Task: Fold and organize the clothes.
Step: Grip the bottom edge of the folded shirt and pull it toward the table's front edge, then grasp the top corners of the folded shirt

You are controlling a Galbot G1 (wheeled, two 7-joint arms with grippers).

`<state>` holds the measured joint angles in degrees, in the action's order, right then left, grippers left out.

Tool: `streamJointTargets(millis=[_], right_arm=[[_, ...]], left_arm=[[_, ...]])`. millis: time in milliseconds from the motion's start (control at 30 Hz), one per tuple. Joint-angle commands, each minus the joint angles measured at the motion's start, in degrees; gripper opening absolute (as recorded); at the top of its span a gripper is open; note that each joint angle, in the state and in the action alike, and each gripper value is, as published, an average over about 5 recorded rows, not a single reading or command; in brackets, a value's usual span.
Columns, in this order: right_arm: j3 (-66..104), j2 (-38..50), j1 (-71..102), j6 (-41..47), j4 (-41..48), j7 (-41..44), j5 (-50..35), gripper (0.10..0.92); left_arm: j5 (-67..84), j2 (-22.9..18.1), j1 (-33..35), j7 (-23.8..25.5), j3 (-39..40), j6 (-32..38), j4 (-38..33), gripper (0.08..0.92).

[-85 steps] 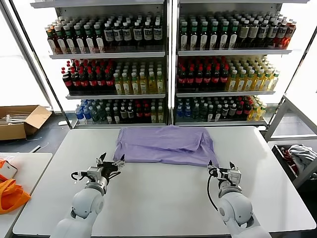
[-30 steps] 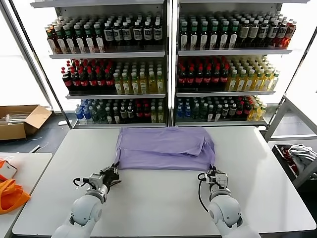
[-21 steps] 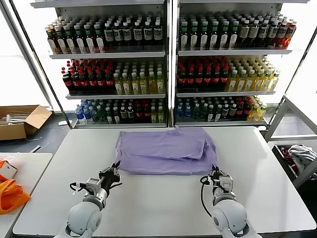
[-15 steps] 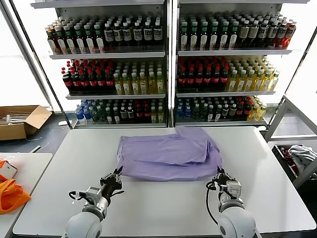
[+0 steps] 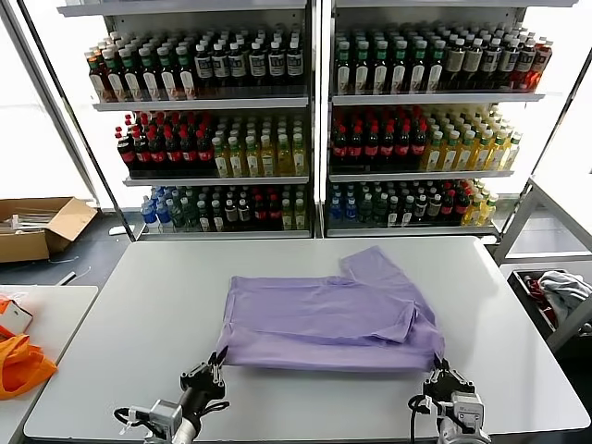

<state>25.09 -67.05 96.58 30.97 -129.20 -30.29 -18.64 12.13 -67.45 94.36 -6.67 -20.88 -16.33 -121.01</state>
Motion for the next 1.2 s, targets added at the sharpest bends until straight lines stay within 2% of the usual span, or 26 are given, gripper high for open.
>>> streamJointTargets(millis=[33,133,300,500,633,833,967,1200], right_arm=[[1.35,0.49,6.49,0.23,-4.42,-0.30,1.49,0.328],[2.37,0.17,7.31,-0.39,-6.62,-0.09,1.36,0.415],[4.06,-1.50,3.69,-2.49,-7.04,2.49,2.39,0.553],[6.76,-1.38,-4.91,-2.72,-5.05,4.78,-1.63,0.726],[8.49,-0.18,-14.13,-5.74,1.55,6.84,-3.84,0.809],[6.03,3.86,-31.47,-5.35,15.44,9.84,-8.00,0.822],[-2.16,7.51,-43.50,-2.77,23.51,11.16,-12.53,0.823],[-18.92,10.62,-61.05,1.32,38.60,14.82,-18.21,0.823]], left_arm=[[-5.04,-1.49,9.38,-0.34,0.05,1.70,-4.53,0.089],[-5.17,-1.52,10.42,-0.35,-0.97,2.91,-6.85,0.116],[-3.74,-1.29,7.29,-0.52,-1.76,2.98,-7.55,0.249],[-0.16,-0.68,-0.44,-0.23,-3.17,2.04,-6.71,0.422],[3.03,2.01,-8.53,0.82,-4.14,1.17,-3.75,0.535],[6.80,8.23,-23.25,3.40,-1.98,0.07,6.31,0.708],[8.86,9.86,-32.47,4.21,2.15,-1.10,14.23,0.802],[12.70,8.37,-43.79,5.10,9.75,-3.52,25.93,0.822]])
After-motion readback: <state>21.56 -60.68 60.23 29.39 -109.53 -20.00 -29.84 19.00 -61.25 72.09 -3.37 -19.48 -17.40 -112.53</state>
